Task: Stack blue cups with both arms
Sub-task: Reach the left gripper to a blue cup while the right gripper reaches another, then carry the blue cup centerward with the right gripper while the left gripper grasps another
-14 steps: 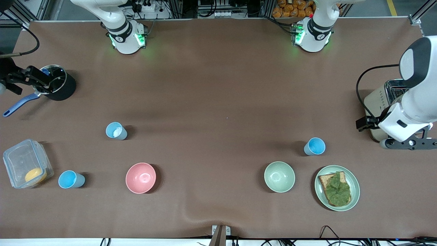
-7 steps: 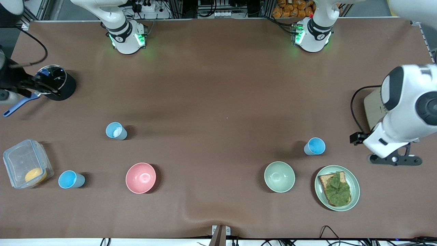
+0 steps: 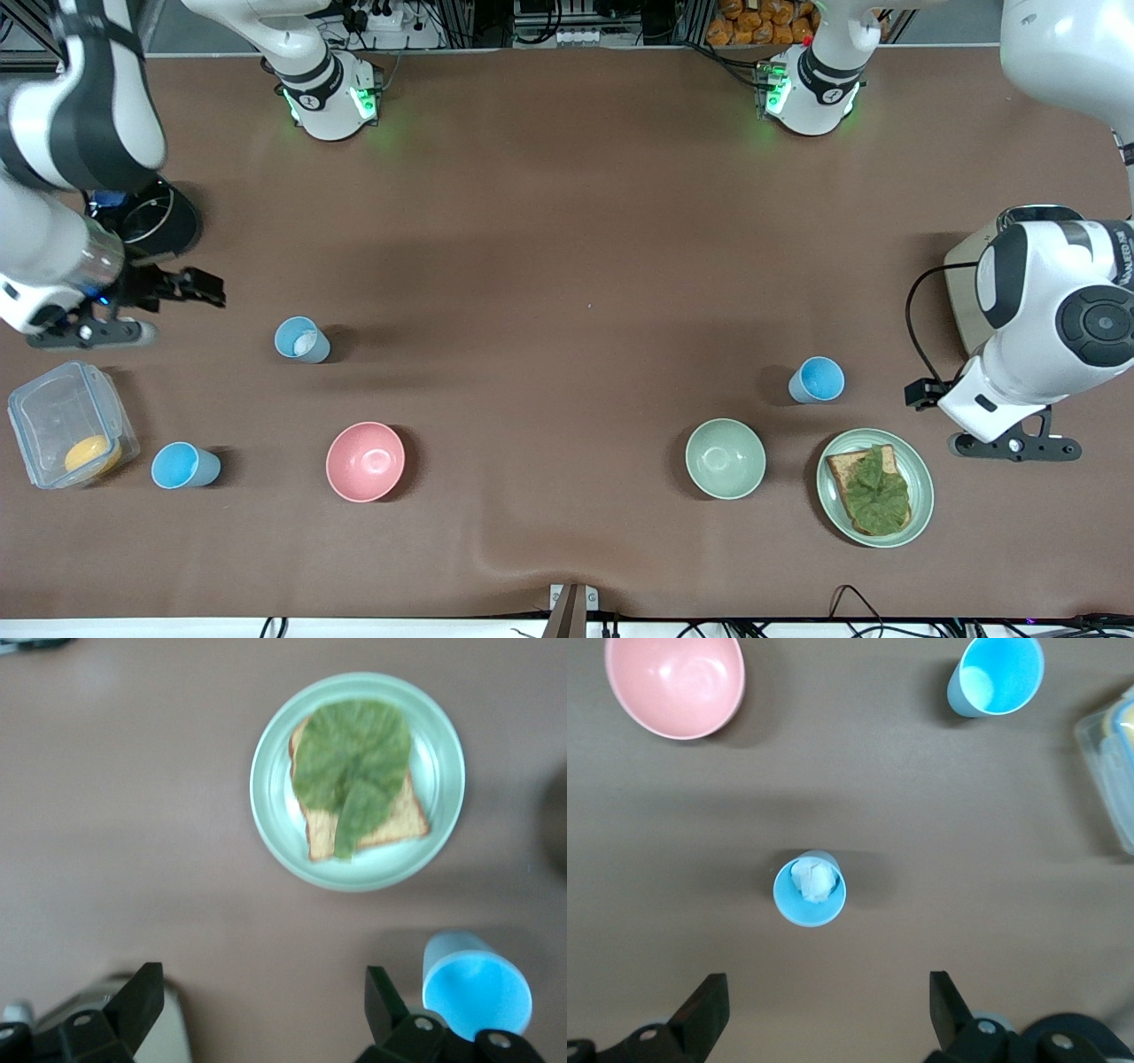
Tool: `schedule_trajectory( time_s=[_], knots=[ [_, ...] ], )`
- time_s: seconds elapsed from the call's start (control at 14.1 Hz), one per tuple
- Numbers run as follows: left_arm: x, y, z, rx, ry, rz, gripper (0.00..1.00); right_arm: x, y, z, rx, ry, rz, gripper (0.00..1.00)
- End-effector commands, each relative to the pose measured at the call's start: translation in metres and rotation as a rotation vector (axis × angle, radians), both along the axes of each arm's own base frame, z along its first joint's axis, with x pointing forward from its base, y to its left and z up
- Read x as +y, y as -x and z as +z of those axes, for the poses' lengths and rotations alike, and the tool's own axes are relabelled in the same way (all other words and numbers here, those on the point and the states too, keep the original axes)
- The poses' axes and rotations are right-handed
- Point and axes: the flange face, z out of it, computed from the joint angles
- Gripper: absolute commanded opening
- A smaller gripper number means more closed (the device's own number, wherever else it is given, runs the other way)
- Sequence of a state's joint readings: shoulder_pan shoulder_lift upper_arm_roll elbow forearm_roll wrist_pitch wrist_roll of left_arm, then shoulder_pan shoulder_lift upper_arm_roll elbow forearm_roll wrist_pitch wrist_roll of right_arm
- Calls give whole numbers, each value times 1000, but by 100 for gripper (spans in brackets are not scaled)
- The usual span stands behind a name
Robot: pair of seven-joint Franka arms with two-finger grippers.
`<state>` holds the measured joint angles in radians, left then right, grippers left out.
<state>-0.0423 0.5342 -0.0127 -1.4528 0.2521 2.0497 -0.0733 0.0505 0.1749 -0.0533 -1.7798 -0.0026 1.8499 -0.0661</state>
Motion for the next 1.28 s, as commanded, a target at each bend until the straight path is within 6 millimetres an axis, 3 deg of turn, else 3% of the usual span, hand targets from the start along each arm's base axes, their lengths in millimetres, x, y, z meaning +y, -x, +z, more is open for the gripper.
schedule_trajectory(
  time_s=[0.0,0.21,0.35,0.5,0.64,0.78,0.92,1.06,1.13,1.2],
  knots=[
    [2,-21,-32,-103,16,59,100,-5,-15,-48,31,12,22,100],
    [2,-28,-55,-146,36,115,100,-14,-15,-117,13,2,114,100],
    [20,-26,-45,-146,39,138,100,-25,-1,-159,11,-7,171,100],
    [19,-16,-41,-61,22,157,100,-25,11,-196,59,-22,189,100],
    [19,-11,-39,-12,18,173,100,-24,13,-213,79,-61,152,100],
    [32,-9,-24,-24,47,206,100,-22,15,-222,92,-87,129,100],
    [47,-8,-19,-30,42,228,100,-20,16,-232,108,-89,130,65],
    [68,-3,-14,-10,38,268,100,-20,14,-236,113,-90,126,22],
    [70,-1,-16,6,34,282,100,-18,11,-233,112,-89,125,8],
    [73,1,-17,19,31,297,100,-17,9,-230,107,-89,127,1]
  ],
)
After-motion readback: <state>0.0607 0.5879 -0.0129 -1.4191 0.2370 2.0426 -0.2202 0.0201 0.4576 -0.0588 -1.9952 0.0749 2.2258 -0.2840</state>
